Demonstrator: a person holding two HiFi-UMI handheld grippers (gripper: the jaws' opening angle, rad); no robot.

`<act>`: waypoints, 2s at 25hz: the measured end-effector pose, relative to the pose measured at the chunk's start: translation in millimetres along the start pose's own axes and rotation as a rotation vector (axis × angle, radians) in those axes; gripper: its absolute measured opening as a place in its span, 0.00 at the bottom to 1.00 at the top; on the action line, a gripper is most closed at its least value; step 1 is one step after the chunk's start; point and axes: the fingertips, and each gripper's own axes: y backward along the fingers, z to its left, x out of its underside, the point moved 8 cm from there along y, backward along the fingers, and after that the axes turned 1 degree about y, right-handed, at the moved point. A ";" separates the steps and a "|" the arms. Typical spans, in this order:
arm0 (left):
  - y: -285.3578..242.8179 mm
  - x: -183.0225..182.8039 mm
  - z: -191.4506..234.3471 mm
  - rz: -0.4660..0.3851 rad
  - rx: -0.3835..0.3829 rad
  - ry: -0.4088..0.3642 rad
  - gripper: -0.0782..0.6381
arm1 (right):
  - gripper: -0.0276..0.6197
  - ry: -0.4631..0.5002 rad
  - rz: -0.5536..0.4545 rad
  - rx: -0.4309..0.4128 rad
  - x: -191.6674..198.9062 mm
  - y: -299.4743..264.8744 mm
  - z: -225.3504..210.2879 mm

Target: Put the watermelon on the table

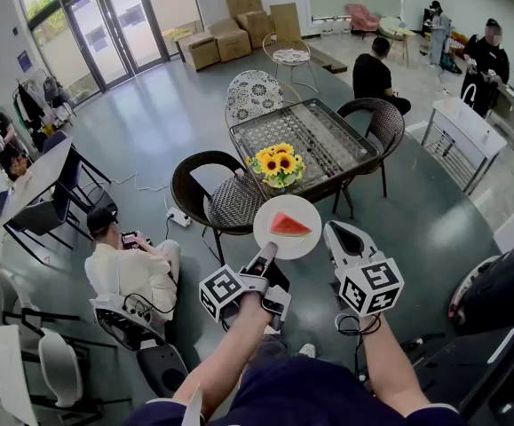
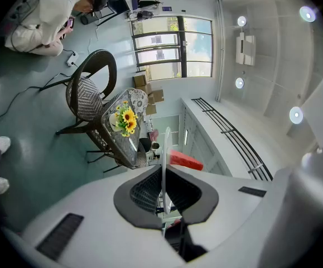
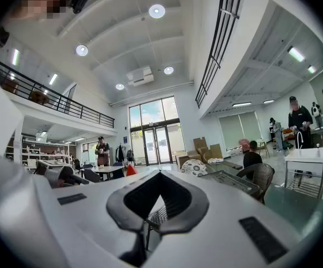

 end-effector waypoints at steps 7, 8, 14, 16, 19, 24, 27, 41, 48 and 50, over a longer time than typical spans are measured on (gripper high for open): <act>-5.2 2.4 -2.8 0.003 -0.001 0.007 0.13 | 0.05 -0.012 -0.008 0.004 -1.4 -0.9 -5.8; -5.9 2.9 -3.2 0.003 -0.001 0.007 0.13 | 0.05 -0.011 -0.009 0.004 -2.2 -0.9 -6.3; -6.6 3.6 -3.9 0.002 0.000 0.002 0.13 | 0.05 0.005 -0.010 -0.005 -3.0 -2.0 -5.1; -8.5 4.0 -4.5 0.000 -0.001 0.002 0.13 | 0.05 0.007 -0.011 -0.008 -3.6 -2.7 -7.0; -12.0 4.9 -4.9 -0.004 -0.003 -0.001 0.13 | 0.05 0.007 -0.011 -0.013 -4.4 -3.3 -10.6; -17.9 6.1 -3.1 -0.007 -0.004 -0.004 0.13 | 0.05 0.008 -0.013 -0.019 -3.2 -4.4 -17.1; -24.6 7.0 -3.2 -0.008 -0.006 -0.005 0.13 | 0.05 0.010 -0.013 -0.019 -4.3 -6.0 -25.3; -78.5 -10.0 3.8 0.016 -0.019 -0.005 0.13 | 0.05 0.003 -0.025 0.002 -3.9 -37.5 -63.8; -127.1 -29.9 8.5 0.043 -0.018 0.008 0.13 | 0.05 0.001 -0.019 0.022 -6.7 -72.4 -92.7; -142.6 -38.1 11.5 0.055 -0.021 0.014 0.13 | 0.05 -0.002 -0.011 0.027 -5.1 -87.1 -100.6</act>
